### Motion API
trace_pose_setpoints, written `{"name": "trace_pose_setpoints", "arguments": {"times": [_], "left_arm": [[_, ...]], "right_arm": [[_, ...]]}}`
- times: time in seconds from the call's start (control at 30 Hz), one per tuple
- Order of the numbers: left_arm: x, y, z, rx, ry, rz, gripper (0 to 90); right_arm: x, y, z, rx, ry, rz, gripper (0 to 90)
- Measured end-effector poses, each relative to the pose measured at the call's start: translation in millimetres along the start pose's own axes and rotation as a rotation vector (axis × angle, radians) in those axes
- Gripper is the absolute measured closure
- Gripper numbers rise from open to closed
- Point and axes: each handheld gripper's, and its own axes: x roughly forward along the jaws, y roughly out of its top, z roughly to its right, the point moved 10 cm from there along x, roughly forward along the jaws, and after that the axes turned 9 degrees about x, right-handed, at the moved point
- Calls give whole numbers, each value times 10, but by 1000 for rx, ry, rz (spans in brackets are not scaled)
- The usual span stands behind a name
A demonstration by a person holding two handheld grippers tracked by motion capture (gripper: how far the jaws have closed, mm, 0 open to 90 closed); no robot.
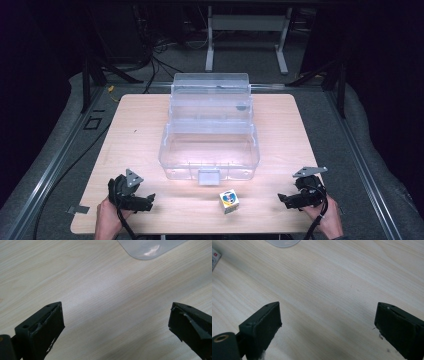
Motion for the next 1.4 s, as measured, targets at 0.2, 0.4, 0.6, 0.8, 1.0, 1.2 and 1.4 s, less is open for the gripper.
{"name": "trace_pose_setpoints", "arguments": {"times": [0.2, 0.4, 0.6, 0.8, 1.0, 1.2, 1.4], "left_arm": [[6, 14, 20, 6, 0, 0, 1], [9, 21, 36, 7, -14, 10, 0], [15, 26, 42, 9, -11, 12, 0], [-11, 47, 49, 25, 6, 10, 0], [-2, 50, 89, 51, -1, -1, 2], [2, 43, 94, 52, -9, 2, 2], [22, 21, 111, 46, -21, -19, 2]], "right_arm": [[-7, -3, -63, -17, 8, -23, 66], [-78, 72, -134, -21, 8, -31, 68], [-87, 110, -220, -35, 20, -56, 68], [-96, 185, -370, -49, 37, -78, 50], [-86, 219, -529, -68, 54, -95, 40], [-56, 244, -784, -116, 92, -124, 35], [-62, 359, -980, -164, 113, -161, 25]]}}
